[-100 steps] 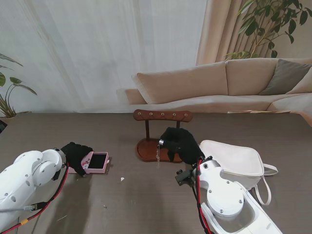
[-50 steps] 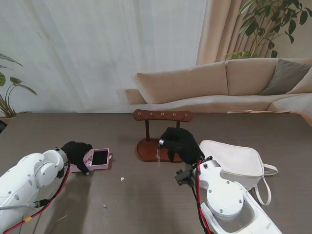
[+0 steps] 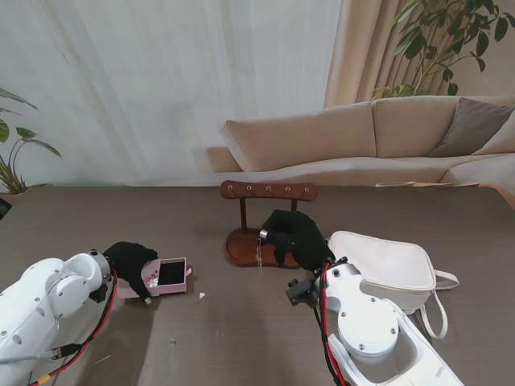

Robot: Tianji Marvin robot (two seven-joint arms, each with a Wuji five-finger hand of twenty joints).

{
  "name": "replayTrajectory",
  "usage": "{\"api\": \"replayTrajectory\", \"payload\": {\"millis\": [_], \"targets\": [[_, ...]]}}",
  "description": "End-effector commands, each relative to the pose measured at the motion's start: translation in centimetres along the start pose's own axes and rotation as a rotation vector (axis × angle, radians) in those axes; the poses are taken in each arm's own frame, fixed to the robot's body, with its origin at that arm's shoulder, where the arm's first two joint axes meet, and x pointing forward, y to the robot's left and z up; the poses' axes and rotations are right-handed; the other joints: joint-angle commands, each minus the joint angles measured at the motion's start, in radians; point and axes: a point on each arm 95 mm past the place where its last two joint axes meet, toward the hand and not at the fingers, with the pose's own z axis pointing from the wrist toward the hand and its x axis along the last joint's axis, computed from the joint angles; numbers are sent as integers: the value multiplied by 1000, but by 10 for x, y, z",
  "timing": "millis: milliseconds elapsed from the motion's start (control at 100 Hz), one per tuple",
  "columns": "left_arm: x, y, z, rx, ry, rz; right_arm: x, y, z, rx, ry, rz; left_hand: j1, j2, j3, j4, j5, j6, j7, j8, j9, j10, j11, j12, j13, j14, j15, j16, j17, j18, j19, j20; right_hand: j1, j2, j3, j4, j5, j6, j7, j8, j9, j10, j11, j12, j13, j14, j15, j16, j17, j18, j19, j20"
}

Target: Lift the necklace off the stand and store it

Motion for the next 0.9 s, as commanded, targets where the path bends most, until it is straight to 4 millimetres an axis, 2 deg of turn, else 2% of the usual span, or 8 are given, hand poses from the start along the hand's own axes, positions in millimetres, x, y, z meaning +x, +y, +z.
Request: {"api": "replayTrajectory", "payload": {"millis": [0, 470, 890], "targets": [[12, 6, 1, -20, 32, -4, 1, -5, 1, 15, 0, 7, 462, 155, 480, 35, 180, -230, 635, 39, 152, -190, 72, 2, 81, -31, 202, 89, 43, -146, 139, 41, 41, -4, 27, 7, 49, -54, 21, 14, 26, -5, 1, 1, 55, 5, 22, 10, 89, 15, 51, 22], [53, -43, 0, 118, 190, 55, 15, -14, 4, 32, 14, 19, 452, 125, 501, 20, 203, -220, 651, -8, 194, -175, 95, 47, 134, -24, 259, 110, 80, -119, 199, 83, 42, -3, 27, 8, 49, -56, 21, 15, 26, -7, 1, 2, 55, 5, 23, 10, 90, 15, 51, 22], [93, -60, 9, 218, 313, 41, 18, -24, 5, 54, 2, 40, 450, 108, 521, 13, 210, -221, 670, -36, 211, -174, 112, 69, 160, -25, 308, 132, 108, -97, 240, 92, 42, -3, 26, 8, 49, -55, 20, 14, 26, -5, 0, 2, 54, 6, 20, 9, 89, 15, 50, 21]]}}
